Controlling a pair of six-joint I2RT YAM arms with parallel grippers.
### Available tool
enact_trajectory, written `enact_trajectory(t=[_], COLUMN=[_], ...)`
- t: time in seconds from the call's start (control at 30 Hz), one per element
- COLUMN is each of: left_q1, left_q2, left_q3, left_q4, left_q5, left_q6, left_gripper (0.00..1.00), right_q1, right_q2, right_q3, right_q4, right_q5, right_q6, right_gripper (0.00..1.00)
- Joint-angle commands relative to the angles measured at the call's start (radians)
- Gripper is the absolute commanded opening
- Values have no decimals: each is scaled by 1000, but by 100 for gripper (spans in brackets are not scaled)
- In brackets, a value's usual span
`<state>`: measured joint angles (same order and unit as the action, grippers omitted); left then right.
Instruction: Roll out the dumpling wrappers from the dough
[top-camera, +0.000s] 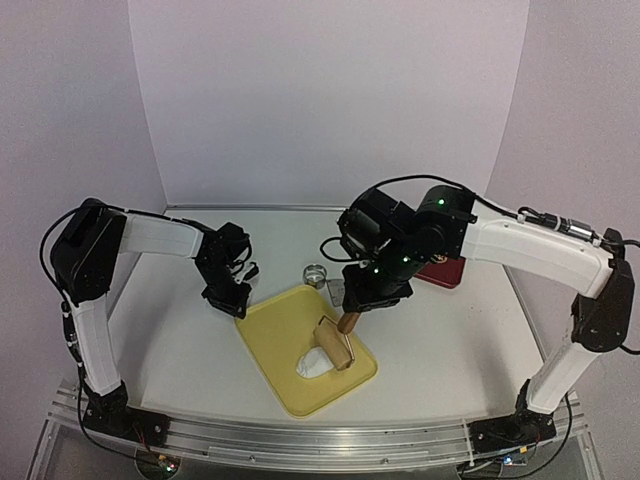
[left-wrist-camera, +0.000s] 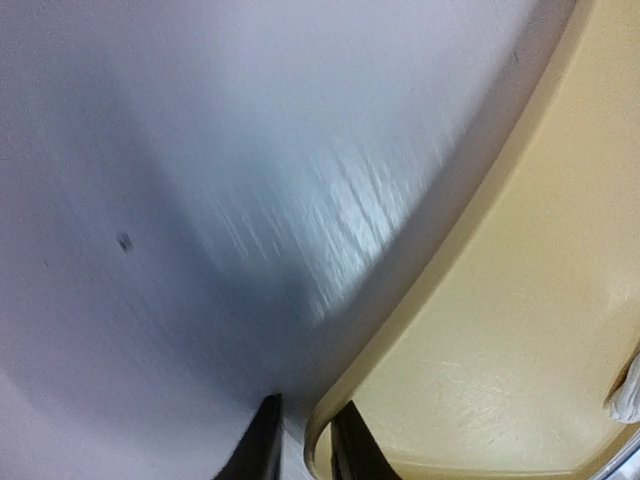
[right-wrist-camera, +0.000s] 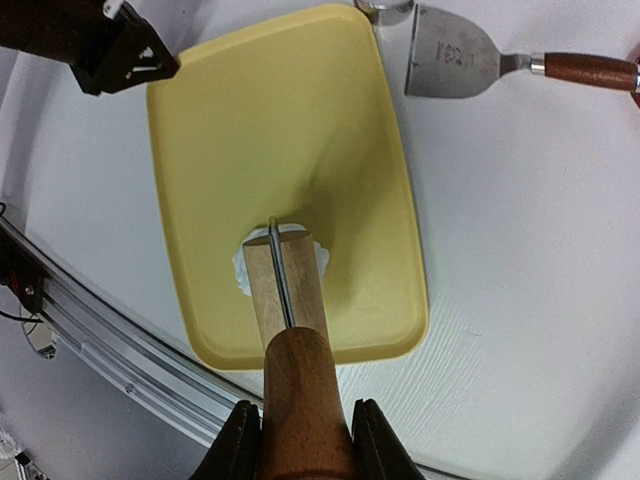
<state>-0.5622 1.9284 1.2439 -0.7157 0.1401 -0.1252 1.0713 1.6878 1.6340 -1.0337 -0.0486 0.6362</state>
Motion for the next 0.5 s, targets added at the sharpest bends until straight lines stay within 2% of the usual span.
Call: enact_trajectory(t=[0.0, 0.1, 0.2, 0.33, 0.47], left_q1=[5, 5, 5, 5, 5], left_q2=[6, -53, -151, -288, -326], left_q3=[67, 52, -22, -191, -280], left_q4=[-12, -16, 22, 130, 174], left_q5=[-20, 18, 99, 218, 248], left_q6=[-68, -170, -310, -510, -594], left_gripper=[39, 50, 54, 57, 56], right_q1=[2, 3, 3, 3, 2], right_q2=[-63, -59, -44, -5, 25], right_q3=[-29, -27, -20, -11, -18], right_q4=[39, 74, 118, 124, 123], right_q5=[-40, -75, -81, -33, -15], right_q6=[43, 34, 44, 73, 87], right_gripper=[0, 0, 0, 0, 0])
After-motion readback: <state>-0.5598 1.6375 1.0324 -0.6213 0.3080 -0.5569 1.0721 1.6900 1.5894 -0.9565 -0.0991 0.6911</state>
